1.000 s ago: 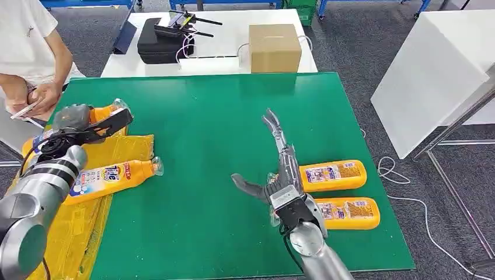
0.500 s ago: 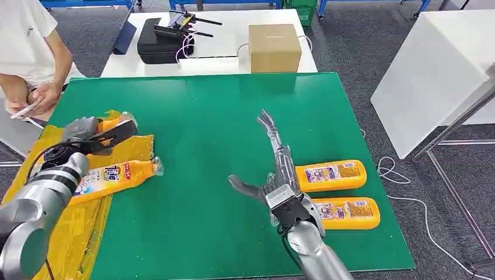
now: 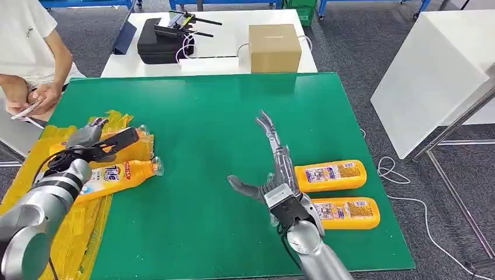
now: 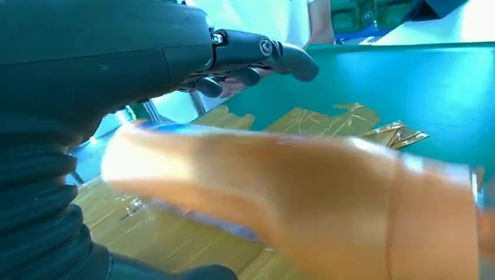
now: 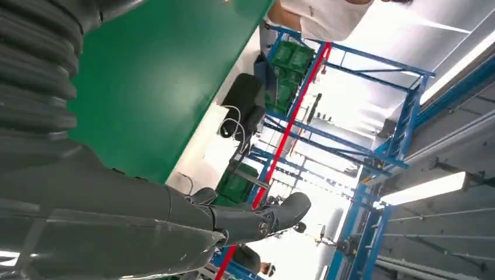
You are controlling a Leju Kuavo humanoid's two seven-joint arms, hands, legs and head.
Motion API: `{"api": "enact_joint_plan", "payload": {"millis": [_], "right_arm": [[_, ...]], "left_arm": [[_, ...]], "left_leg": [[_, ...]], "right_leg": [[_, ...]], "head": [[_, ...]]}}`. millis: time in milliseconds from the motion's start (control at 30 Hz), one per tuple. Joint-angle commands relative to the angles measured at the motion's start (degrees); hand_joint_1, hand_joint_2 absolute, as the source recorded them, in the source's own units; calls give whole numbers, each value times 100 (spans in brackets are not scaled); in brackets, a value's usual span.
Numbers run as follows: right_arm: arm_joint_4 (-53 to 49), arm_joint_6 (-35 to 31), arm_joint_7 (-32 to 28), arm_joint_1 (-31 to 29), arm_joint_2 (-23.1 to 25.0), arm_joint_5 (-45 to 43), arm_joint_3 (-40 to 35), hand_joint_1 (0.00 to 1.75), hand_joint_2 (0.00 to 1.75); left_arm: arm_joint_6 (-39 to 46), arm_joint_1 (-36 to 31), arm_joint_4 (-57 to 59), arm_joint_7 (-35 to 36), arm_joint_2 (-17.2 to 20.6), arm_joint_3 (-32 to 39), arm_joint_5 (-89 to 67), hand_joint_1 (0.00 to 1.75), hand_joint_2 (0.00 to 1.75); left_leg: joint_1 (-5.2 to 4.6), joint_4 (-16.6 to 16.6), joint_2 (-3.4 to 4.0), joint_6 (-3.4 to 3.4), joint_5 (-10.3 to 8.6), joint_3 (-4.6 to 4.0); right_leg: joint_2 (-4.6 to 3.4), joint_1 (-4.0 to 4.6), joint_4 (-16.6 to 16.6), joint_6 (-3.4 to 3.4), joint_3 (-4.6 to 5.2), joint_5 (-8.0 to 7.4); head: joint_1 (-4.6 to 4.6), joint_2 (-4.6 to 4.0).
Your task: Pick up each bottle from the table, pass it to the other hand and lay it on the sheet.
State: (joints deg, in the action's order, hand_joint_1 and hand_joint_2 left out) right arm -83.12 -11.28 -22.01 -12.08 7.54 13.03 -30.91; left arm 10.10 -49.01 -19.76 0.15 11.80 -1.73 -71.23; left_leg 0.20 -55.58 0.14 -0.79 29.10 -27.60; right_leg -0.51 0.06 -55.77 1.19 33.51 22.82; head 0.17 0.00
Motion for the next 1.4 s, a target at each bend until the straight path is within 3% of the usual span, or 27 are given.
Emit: {"api": "enact_joint_plan", "payload": {"millis": [33, 567, 733, 833, 900, 1000, 1133, 1267, 1400], "right_arm": [[348, 15, 34, -249, -85, -24, -104, 0, 175], [629, 72, 90, -306, -46, -30, -49, 0, 175], [647, 54, 116, -288, -59, 1, -38, 0, 175], [581, -120, 75, -241, -95, 110, 5, 0, 175], [457, -323, 45, -184, -122, 232, 71, 0, 175], [337, -382, 52, -131, -150, 278, 102, 0, 175], [204, -742, 65, -78, -185, 608, 133, 0, 175], [-26, -1372, 190, -18, -334, 1487, 181, 0, 175], [-240, -1449, 708, -16, -710, 2600, 180, 0, 175]], "left_arm": [[-114, -188, 320, 1, -85, 176, 13, 0, 175], [-607, 14, 278, -220, -46, 586, 628, 0, 175], [-11, 94, -17, -1033, -180, 1056, 1333, 0, 175], [346, 220, -612, -2213, -412, 1438, 2377, 0, 175], [584, 500, -1714, -2855, -684, 1448, 3283, 0, 175], [534, 806, -2695, -2459, -734, 1012, 3680, 0, 175], [949, 1102, -3814, -2777, -792, 605, 4428, 0, 175], [1060, 1574, -5291, -2611, -929, 243, 5046, 0, 175], [703, 2005, -5965, -2364, -978, 128, 5796, 0, 175]], "left_leg": [[11, 4, -1, 4, 5, 17], [8, 4, 4, 3, 4, 16], [6, 2, 0, 2, 3, 10], [3, 0, -8, 1, 0, 2], [5, -2, -22, 0, -1, -1], [8, -6, -30, -1, 3, 1], [2, -2, -10, 0, 3, 5], [8, -11, -27, 0, 8, -1], [-4, 0, -13, -3, 7, 11]], "right_leg": [[4, 11, 11, 4, -22, 1], [-1, 8, 8, 3, -17, 0], [2, 5, 6, 3, -12, 1], [9, 4, 5, 2, -5, 1], [24, 7, 6, 4, -8, 3], [33, 12, 9, 7, -15, 6], [16, 3, 8, 4, -11, 3], [34, 10, 7, 6, -11, 9], [19, 4, 13, 8, -16, 6]], "head": [[0, 0], [2, 0], [2, 0], [0, 0], [0, 0], [2, 0], [2, 0], [0, 0], [-2, 0]]}}
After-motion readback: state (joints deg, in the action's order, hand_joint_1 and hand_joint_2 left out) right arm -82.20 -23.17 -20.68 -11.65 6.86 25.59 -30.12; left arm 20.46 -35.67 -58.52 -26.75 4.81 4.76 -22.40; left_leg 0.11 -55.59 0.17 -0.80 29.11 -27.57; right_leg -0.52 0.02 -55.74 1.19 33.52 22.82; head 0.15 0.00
